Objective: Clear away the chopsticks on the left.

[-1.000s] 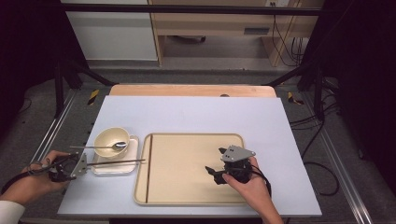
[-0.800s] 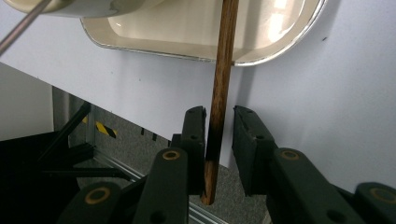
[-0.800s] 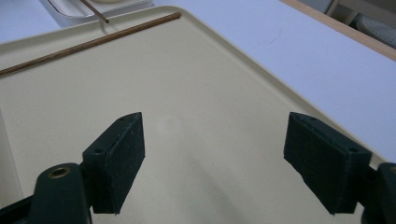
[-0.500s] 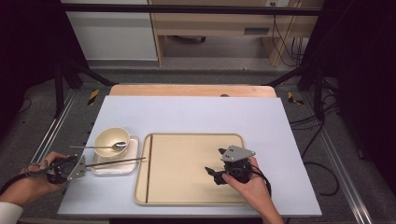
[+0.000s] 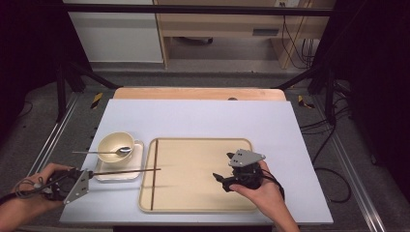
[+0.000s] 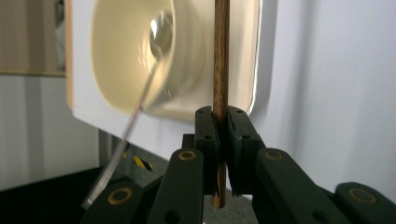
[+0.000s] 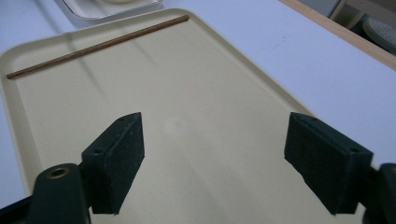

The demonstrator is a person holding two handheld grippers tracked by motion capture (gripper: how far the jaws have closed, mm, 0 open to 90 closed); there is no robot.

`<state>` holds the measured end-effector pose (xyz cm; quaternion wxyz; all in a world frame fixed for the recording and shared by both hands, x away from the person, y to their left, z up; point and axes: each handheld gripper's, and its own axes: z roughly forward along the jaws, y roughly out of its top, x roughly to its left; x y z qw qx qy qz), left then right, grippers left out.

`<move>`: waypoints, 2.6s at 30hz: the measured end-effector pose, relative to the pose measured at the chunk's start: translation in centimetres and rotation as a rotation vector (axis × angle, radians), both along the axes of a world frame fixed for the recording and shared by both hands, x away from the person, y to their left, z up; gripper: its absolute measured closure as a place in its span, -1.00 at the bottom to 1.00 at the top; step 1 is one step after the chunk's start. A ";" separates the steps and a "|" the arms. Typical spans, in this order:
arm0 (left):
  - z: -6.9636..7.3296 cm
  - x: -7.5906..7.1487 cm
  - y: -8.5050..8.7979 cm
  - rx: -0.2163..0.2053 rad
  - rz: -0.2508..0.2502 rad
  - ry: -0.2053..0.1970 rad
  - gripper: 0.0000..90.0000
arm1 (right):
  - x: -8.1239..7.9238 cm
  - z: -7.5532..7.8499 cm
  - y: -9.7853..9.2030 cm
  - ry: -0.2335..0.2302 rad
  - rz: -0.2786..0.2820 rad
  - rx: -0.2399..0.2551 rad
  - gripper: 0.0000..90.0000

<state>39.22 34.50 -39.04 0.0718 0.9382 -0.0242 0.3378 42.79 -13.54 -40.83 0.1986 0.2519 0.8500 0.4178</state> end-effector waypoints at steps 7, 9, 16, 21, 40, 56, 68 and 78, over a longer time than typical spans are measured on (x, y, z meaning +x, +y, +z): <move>1.4 -0.2 -5.9 0.017 -0.099 -0.051 0.87 | -0.9 3.9 0.3 0.029 0.052 -0.069 -0.14; 1.4 0.3 -7.4 0.023 -0.117 -0.057 0.87 | -1.0 4.8 1.0 0.042 0.071 -0.095 -0.05; 0.3 1.8 -12.1 0.038 -0.189 -0.054 0.87 | -0.4 5.4 4.2 0.108 0.150 -0.169 0.22; -0.2 2.2 -14.6 0.034 -0.239 -0.060 0.87 | 0.7 4.5 6.5 0.178 0.197 -0.214 0.34; -0.5 2.4 -17.0 -0.001 -0.273 -0.075 0.84 | 1.9 2.2 10.4 0.282 0.285 -0.290 0.88; -1.9 1.6 -10.4 -0.621 0.260 -0.111 -0.39 | 3.8 0.1 12.2 0.358 0.065 -0.291 0.89; -4.5 -0.4 -6.1 -0.983 0.527 -0.098 -0.49 | 7.7 -2.9 14.6 0.444 -0.093 -0.295 0.89; -4.7 -0.7 -5.9 -0.997 0.525 -0.112 -0.48 | 8.6 -3.6 15.7 0.478 -0.134 -0.275 0.90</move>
